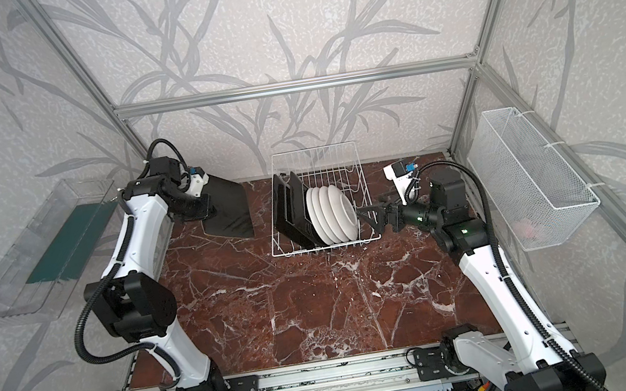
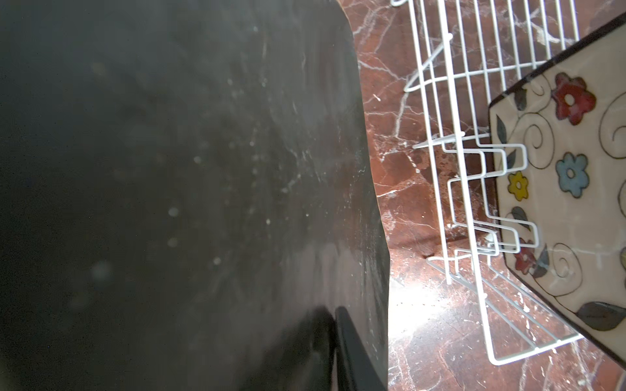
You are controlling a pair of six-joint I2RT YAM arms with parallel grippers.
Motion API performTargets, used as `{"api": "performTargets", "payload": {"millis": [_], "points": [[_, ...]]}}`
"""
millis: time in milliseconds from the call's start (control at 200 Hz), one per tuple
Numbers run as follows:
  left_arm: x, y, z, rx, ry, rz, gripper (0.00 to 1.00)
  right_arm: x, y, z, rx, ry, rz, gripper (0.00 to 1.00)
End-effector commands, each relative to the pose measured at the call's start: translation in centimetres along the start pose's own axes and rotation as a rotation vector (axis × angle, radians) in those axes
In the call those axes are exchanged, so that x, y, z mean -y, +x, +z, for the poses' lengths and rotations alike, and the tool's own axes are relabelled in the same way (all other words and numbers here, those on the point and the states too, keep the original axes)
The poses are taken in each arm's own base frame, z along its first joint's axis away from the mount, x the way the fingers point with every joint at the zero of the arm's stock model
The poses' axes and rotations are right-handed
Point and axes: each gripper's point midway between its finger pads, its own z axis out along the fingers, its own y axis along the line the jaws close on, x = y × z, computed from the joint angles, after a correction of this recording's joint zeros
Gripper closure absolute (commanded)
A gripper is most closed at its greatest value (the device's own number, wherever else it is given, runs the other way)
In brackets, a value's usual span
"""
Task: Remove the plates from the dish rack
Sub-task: 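Lower the dark plate onto the table beside the rack with the left gripper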
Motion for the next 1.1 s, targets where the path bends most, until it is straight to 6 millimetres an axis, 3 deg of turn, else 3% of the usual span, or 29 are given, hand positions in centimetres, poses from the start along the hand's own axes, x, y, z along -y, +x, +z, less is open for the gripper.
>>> {"api": "performTargets", "payload": {"millis": [0,275,605,1095], "points": [[1.5,-3.0,-1.4,0.117,0.078,0.075,1.0,-0.2,-0.2,-0.1,0.015,-0.008,-0.005,0.01],[0.9,-2.0,1.8,0.043,0.133,0.06,1.0,-0.3,0.2,0.1,0.011,-0.027,0.011,0.01],[0.9,-1.8,3.8,-0.012,0.296,0.048,1.0,-0.4,0.2,0.6,0.006,-0.059,0.013,0.01],[-1.5,-0.1,8.0,-0.095,0.333,0.07,1.0,0.8,1.1,2.0,-0.02,-0.07,0.073,0.01]]}}
